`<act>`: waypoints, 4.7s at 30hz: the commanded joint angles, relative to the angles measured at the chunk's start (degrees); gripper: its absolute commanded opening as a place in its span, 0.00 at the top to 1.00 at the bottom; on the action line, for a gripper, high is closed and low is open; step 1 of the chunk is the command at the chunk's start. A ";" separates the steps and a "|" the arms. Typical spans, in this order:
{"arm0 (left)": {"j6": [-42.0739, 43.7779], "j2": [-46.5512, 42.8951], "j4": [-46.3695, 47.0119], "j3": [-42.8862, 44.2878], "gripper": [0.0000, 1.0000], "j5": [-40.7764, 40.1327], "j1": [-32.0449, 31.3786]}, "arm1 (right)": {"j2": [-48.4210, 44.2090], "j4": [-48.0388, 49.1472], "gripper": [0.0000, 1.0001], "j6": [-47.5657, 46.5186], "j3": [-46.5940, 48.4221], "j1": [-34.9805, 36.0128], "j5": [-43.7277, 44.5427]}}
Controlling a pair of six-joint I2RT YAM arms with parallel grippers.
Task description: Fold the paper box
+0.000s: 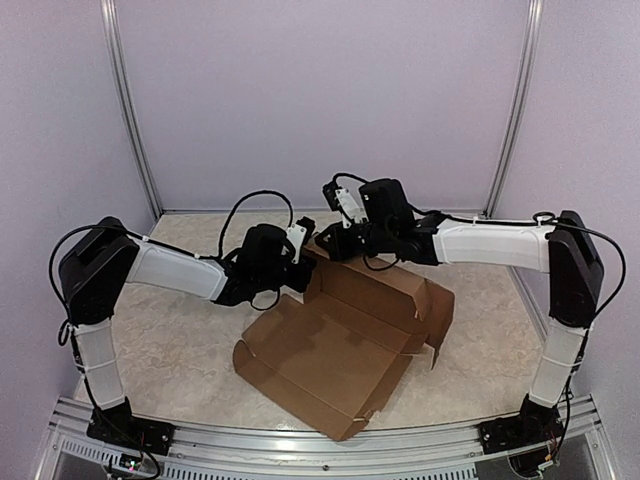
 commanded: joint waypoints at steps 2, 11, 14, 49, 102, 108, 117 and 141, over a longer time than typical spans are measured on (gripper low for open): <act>-2.74 -3.92 -6.96 -0.57 1.00 -7.30 0.03 | -6.66 -6.73 0.99 -2.93 -4.57 -0.48 4.04; -10.71 -6.79 -13.26 -1.03 1.00 -5.86 1.65 | -19.93 -13.22 0.95 -8.07 -9.21 -1.39 10.42; -12.98 -7.81 -16.04 -1.13 1.00 -6.00 1.69 | -23.15 -17.02 1.00 -8.62 -9.35 -1.84 12.23; -37.61 -14.98 -36.25 -4.49 1.00 -18.62 -4.77 | -28.48 -20.22 1.00 1.73 -18.86 -2.80 22.85; -39.61 -19.45 -24.63 -4.70 1.00 7.13 0.89 | -39.06 -18.85 1.00 0.33 -19.96 -2.08 22.85; -38.09 -19.64 -20.07 -5.23 1.00 12.88 1.19 | -44.82 -19.19 1.00 -3.49 -22.15 -2.16 20.83; -40.46 -20.40 -13.53 -10.06 1.00 17.68 3.72 | -48.35 -19.42 1.00 -9.37 -22.17 -2.25 6.77; -51.87 -24.26 -6.04 -11.57 1.00 25.44 8.85 | -58.17 -2.71 1.00 -7.68 -29.44 -2.25 -14.47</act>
